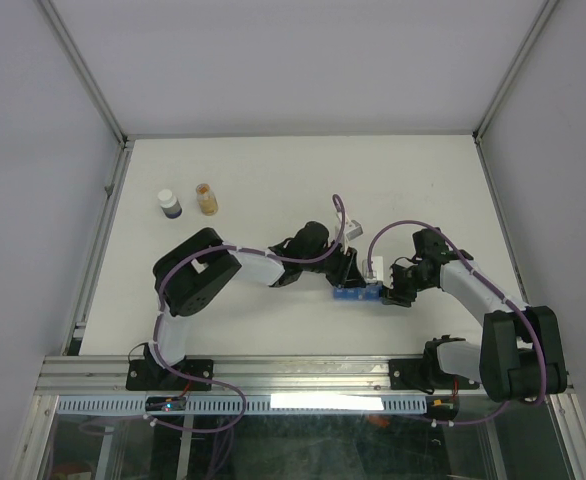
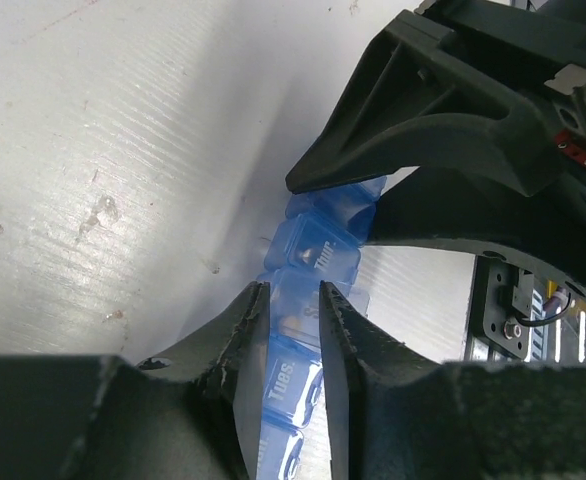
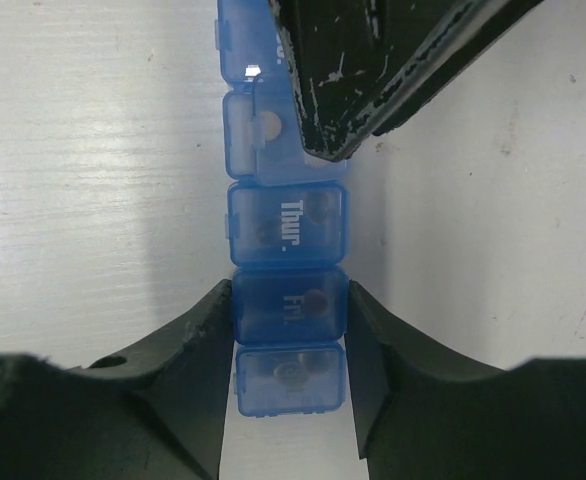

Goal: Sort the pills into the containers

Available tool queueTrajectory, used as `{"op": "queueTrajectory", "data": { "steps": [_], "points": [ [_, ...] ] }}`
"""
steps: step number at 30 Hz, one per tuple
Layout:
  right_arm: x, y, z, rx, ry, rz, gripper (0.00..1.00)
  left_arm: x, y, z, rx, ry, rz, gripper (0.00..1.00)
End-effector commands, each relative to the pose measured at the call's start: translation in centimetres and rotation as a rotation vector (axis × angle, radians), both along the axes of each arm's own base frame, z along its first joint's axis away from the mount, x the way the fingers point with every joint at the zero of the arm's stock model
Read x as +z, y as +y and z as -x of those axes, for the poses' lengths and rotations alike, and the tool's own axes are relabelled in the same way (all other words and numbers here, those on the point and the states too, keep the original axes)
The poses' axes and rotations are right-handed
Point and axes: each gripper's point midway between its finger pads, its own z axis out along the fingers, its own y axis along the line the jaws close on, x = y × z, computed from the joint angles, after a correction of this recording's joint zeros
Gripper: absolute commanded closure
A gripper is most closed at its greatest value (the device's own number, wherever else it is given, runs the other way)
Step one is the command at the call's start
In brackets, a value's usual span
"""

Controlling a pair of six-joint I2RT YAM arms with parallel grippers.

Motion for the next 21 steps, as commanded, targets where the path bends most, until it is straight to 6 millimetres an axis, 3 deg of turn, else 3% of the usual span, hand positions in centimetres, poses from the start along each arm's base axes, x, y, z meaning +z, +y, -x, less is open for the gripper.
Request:
{"op": "queueTrajectory", "data": {
  "steps": [1,14,21],
  "points": [
    [-0.1,0.1,-0.1,-0.001,0.005,0.000,0.61,3.7,-0.8,1.1,-0.053,-0.082,0.081,0.75],
    [-0.2,0.1,-0.1,-0.003,0.009,0.004,0.61,4.1,-0.8,2.1,-0.060,-0.082,0.063,0.92],
    [-0.1,0.1,-0.2,-0.002,0.006,0.003,0.61,2.6,-0.4,2.0,-0.037,-0.044,0.000,1.00]
  ]
}}
